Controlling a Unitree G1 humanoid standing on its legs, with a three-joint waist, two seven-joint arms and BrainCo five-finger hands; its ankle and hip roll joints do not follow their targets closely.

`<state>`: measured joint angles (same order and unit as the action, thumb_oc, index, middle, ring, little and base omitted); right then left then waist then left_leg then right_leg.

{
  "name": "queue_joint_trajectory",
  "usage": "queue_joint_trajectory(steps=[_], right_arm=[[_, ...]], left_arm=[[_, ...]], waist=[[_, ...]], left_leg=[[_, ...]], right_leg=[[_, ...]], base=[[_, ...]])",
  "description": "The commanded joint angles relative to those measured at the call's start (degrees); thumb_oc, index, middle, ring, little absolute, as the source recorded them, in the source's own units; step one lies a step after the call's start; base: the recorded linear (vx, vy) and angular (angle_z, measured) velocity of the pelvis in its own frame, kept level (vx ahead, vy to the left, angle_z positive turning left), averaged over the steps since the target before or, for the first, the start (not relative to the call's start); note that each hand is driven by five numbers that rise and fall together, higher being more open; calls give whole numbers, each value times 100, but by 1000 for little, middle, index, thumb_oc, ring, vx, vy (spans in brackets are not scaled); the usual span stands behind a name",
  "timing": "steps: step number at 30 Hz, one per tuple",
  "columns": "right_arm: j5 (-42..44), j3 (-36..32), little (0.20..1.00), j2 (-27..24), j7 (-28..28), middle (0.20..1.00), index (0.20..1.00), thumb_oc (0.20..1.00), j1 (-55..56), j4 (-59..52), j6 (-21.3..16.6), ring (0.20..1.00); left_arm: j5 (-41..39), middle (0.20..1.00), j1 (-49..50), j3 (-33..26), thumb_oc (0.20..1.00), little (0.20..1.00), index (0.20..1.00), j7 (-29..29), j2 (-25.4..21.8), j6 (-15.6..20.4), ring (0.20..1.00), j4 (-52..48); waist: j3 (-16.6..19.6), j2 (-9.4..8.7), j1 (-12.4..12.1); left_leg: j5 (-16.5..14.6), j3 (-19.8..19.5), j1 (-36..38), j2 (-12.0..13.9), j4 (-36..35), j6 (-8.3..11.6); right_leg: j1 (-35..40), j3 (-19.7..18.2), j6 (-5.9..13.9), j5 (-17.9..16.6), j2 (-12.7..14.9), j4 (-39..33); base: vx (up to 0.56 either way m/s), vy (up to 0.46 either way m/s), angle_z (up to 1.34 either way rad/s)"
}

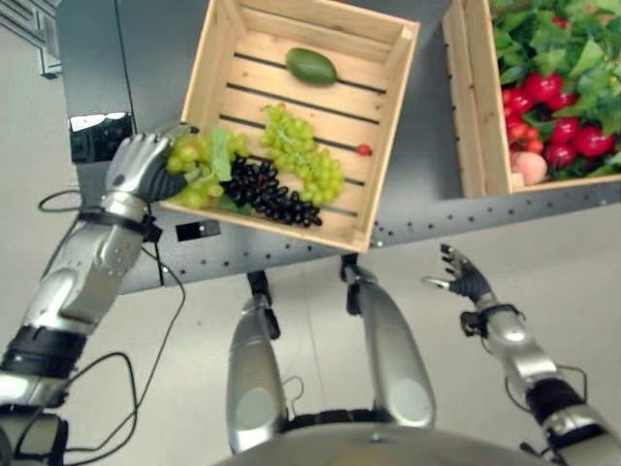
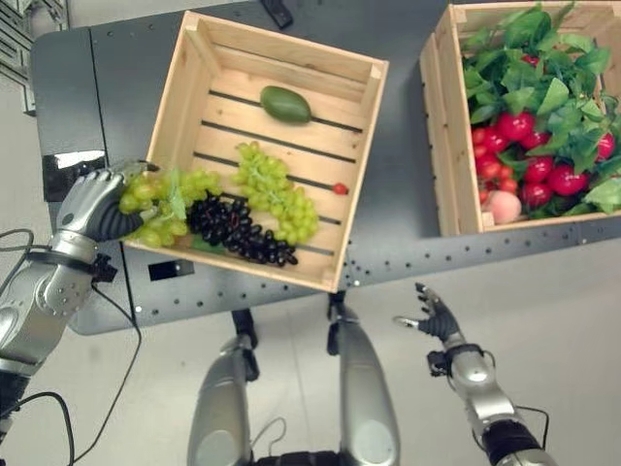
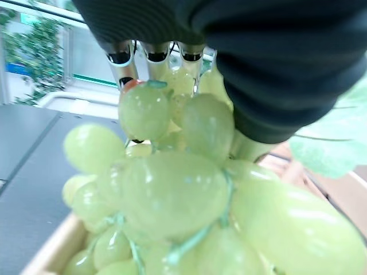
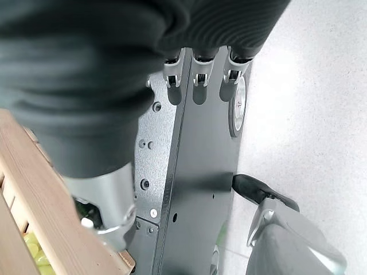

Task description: Pick up the fruits from the basket on one side to the basket on the other side

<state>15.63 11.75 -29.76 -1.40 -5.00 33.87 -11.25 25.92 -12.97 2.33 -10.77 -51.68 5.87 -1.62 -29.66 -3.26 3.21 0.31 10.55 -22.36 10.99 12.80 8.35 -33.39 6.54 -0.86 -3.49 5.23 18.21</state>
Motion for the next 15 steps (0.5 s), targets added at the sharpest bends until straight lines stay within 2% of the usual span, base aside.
queue_joint_trajectory(steps=[1, 15], right_arm=[[-96, -110, 1000, -122, -86, 1000, 1000, 1000, 274, -249, -8, 1000], [-310, 23, 1000, -149, -216, 1000, 1000, 1000, 232, -261, 49, 1000]], left_arm=[[-251, 200, -31, -488, 200, 200, 200, -145, 19, 188, 200, -607], [-565, 200, -75, -658, 200, 200, 200, -55, 43, 291, 200, -928]], waist=[[253, 117, 81], [347, 159, 60]], left_leg=[[-188, -101, -202, 85, 431, -228], [-156, -87, -82, 55, 361, -249]], right_leg=[[300, -210, 769, 609, 358, 146], [397, -232, 750, 613, 351, 129]], base=[[0, 0, 0], [0, 0, 0]])
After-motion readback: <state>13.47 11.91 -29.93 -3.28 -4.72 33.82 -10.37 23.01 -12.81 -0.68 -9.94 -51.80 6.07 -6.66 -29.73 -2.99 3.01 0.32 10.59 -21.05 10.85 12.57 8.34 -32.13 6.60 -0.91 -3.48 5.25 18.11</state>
